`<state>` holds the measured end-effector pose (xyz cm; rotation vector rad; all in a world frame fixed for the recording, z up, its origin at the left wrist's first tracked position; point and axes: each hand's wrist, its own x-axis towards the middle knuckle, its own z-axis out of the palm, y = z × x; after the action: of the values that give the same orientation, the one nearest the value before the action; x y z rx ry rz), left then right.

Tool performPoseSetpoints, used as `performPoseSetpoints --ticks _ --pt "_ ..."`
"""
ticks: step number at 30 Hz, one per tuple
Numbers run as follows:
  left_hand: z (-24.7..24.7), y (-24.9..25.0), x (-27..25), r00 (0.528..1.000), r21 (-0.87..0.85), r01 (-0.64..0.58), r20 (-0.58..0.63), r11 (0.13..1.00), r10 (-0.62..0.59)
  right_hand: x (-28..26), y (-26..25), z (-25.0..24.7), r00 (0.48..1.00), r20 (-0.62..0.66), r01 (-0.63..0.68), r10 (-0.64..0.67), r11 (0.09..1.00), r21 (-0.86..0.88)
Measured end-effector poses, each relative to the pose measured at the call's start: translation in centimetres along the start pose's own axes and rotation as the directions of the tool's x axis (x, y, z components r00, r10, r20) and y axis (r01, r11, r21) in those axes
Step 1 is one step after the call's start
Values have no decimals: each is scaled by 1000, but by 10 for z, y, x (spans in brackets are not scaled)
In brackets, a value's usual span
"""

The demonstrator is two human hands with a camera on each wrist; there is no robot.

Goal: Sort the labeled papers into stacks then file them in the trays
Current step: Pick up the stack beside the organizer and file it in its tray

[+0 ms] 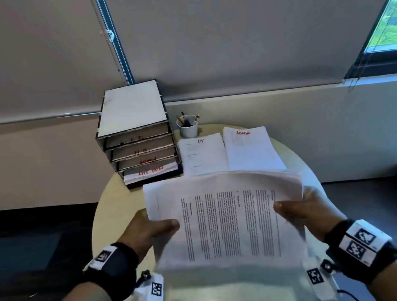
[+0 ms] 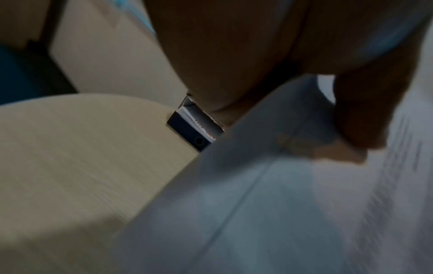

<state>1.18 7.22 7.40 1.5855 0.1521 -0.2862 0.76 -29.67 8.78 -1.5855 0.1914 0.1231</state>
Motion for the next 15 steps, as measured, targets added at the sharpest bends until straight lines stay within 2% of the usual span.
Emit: performPoseSetpoints --ticks 2,5,7,10,11,15 --pt "3 -10 -2 988 -37 -73 -138 997 67 -2 9 1 994 -68 76 -82 993 -95" --pt "-2 -35 -10 968 68 -171 -173 983 181 -12 27 3 990 -91 94 -107 986 -136" --pt "-6 -56 -16 972 140 -127 -182 982 152 -17 45 4 995 -78 51 -66 982 -184" --pt "0 -81 -22 985 147 27 -174 989 -1 -22 68 9 1000 13 -7 10 970 -244" --pt "5 -86 -23 986 144 50 -165 988 -26 -23 73 11 1000 9 -19 22 968 -251" --pt "17 -79 -18 966 26 18 -257 1000 -11 -15 74 9 998 -51 -55 44 972 -230"
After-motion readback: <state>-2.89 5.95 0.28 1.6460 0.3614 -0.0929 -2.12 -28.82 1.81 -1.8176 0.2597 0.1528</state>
